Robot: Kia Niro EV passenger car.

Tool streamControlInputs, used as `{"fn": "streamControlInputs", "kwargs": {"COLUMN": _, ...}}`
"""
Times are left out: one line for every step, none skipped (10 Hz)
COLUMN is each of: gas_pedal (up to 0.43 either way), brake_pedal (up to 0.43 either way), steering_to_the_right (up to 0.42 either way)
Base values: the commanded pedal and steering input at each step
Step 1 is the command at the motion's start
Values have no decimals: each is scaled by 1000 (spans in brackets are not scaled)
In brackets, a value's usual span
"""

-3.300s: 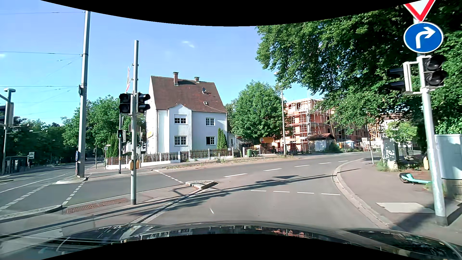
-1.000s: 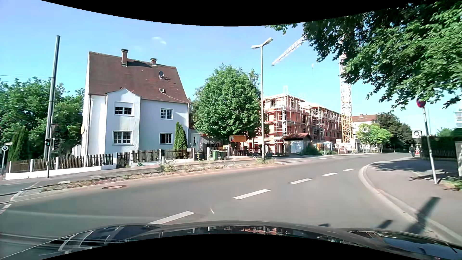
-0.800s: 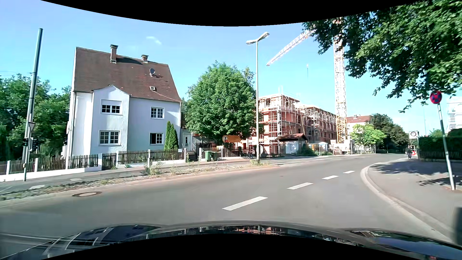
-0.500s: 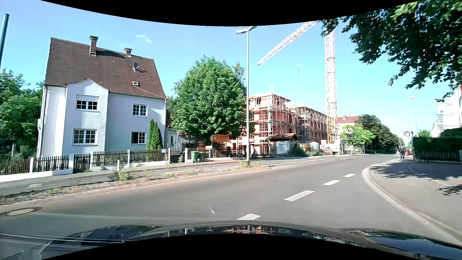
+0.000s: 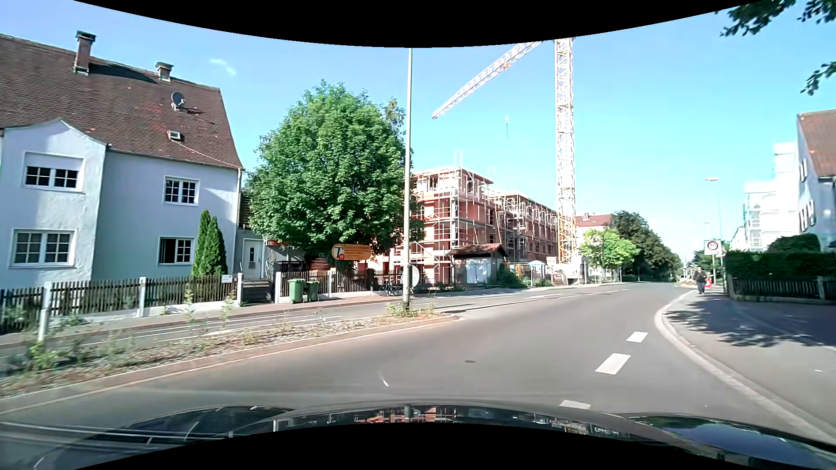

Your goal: Follow the waypoints while adhering to traffic rules and regulations

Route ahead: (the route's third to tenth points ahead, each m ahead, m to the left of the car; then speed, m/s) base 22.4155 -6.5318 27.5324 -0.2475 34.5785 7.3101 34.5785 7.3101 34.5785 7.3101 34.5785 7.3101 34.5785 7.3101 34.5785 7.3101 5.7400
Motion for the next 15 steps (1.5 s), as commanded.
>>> {"fn": "streamControlInputs", "kwargs": {"gas_pedal": 169, "brake_pedal": 6, "steering_to_the_right": 164}}
{"fn": "streamControlInputs", "kwargs": {"gas_pedal": 157, "brake_pedal": 6, "steering_to_the_right": 171}}
{"fn": "streamControlInputs", "kwargs": {"gas_pedal": 157, "brake_pedal": 6, "steering_to_the_right": 172}}
{"fn": "streamControlInputs", "kwargs": {"gas_pedal": 150, "brake_pedal": 6, "steering_to_the_right": 171}}
{"fn": "streamControlInputs", "kwargs": {"gas_pedal": 138, "brake_pedal": 6, "steering_to_the_right": 170}}
{"fn": "streamControlInputs", "kwargs": {"gas_pedal": 130, "brake_pedal": 6, "steering_to_the_right": 169}}
{"fn": "streamControlInputs", "kwargs": {"gas_pedal": 118, "brake_pedal": 6, "steering_to_the_right": 165}}
{"fn": "streamControlInputs", "kwargs": {"gas_pedal": 110, "brake_pedal": 6, "steering_to_the_right": 164}}
{"fn": "streamControlInputs", "kwargs": {"gas_pedal": 87, "brake_pedal": 6, "steering_to_the_right": 161}}
{"fn": "streamControlInputs", "kwargs": {"gas_pedal": 67, "brake_pedal": 6, "steering_to_the_right": 157}}
{"fn": "streamControlInputs", "kwargs": {"gas_pedal": 67, "brake_pedal": 6, "steering_to_the_right": 156}}
{"fn": "streamControlInputs", "kwargs": {"gas_pedal": 39, "brake_pedal": 6, "steering_to_the_right": 156}}
{"fn": "streamControlInputs", "kwargs": {"gas_pedal": 20, "brake_pedal": 6, "steering_to_the_right": 156}}
{"fn": "streamControlInputs", "kwargs": {"gas_pedal": 0, "brake_pedal": 6, "steering_to_the_right": 155}}
{"fn": "streamControlInputs", "kwargs": {"gas_pedal": 0, "brake_pedal": 6, "steering_to_the_right": 153}}
